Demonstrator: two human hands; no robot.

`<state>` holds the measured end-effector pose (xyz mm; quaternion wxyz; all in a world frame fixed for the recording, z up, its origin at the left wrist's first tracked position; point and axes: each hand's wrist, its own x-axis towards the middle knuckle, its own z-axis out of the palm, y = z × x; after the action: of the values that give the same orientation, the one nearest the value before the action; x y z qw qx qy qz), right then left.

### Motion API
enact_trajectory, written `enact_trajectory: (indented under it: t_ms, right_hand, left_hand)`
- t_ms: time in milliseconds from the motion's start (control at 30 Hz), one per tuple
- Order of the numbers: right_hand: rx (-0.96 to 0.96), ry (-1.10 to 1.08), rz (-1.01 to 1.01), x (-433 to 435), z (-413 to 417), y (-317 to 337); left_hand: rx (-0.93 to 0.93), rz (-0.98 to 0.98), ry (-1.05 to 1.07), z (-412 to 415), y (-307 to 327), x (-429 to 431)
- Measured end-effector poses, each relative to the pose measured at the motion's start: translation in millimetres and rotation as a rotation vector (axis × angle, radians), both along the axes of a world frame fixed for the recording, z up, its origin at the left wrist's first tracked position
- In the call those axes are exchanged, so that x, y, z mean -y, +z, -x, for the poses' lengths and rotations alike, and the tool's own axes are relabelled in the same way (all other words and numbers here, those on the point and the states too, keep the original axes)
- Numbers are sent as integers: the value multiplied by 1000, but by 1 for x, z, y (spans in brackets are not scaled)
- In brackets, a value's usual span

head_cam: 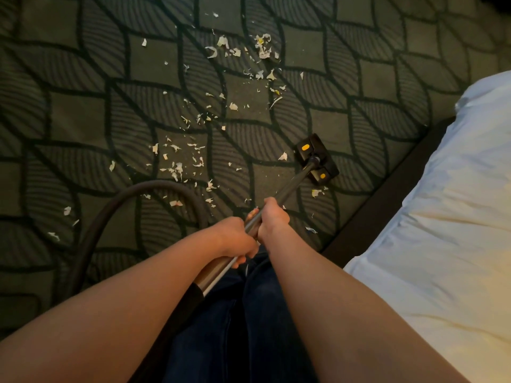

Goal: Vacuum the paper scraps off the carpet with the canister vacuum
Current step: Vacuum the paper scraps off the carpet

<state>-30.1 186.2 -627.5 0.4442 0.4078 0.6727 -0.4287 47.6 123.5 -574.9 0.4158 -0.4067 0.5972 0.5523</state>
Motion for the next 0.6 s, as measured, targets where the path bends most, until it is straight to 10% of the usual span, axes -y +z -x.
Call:
enact_trajectory:
  t_ms: [600]
  right_hand:
    - [72,-2,37,32,-42,-3]
  left_hand:
    - [65,-7,16,-45,22,27]
